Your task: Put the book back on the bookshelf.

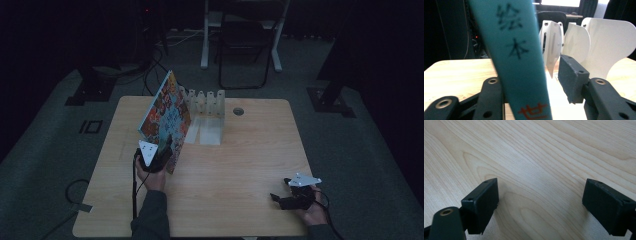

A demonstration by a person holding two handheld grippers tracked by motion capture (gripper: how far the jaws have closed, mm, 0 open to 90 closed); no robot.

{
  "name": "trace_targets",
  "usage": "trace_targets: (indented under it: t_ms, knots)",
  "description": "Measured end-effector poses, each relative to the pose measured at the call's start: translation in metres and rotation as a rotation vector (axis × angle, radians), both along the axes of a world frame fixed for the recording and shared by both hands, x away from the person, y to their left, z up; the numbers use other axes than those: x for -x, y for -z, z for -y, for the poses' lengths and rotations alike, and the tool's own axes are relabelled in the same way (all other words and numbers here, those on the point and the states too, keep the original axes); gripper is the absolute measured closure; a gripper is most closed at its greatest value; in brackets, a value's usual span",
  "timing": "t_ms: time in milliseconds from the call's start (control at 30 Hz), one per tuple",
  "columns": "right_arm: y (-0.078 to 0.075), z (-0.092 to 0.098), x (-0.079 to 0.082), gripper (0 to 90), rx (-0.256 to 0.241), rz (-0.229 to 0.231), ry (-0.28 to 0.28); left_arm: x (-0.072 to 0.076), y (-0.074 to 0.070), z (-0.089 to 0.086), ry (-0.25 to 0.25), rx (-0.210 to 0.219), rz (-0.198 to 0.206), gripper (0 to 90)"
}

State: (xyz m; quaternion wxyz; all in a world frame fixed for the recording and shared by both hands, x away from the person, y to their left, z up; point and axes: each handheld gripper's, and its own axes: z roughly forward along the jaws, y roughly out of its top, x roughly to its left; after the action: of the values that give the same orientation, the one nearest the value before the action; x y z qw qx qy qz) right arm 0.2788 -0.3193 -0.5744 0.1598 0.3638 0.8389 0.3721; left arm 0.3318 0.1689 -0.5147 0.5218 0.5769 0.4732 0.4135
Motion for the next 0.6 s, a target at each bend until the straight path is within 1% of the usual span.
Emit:
trace_targets:
  t_ms: [100,167,267,300,367,500,567,600]
  knots:
    - [0.0,0.0,0.0,13.2,-0.001,0.0,0.0,0.002,0.0,-0.002,0.016,-0.005,-0.008,49.8]
    - [0.0,0.0,0.0,13.2,-0.001,0.001,0.0,0.004,0.0,-0.003,0.023,0.004,-0.008,48.1]
    - [0.0,0.0,0.0,13.2,-0.001,0.001,0.0,0.006,0.001,-0.004,0.028,0.004,-0.018,46.1]
    - [0.0,0.0,0.0,13.2,-0.001,0.001,0.0,0.007,0.001,-0.004,0.031,0.003,-0.026,45.2]
    - [0.0,0.0,0.0,13.2,-0.001,0.002,-0.001,0.009,0.001,-0.004,0.031,0.0,-0.04,44.6]
    - [0.0,0.0,0.0,13.2,0.0,0.002,-0.001,0.016,0.002,-0.004,0.053,-0.018,-0.048,43.0]
    - [0.0,0.0,0.0,13.2,0.0,0.002,-0.002,0.019,0.002,-0.005,0.064,-0.008,-0.053,42.3]
    - [0.0,0.0,0.0,13.2,0.0,0.002,-0.002,0.02,0.002,-0.005,0.067,-0.01,-0.055,41.9]
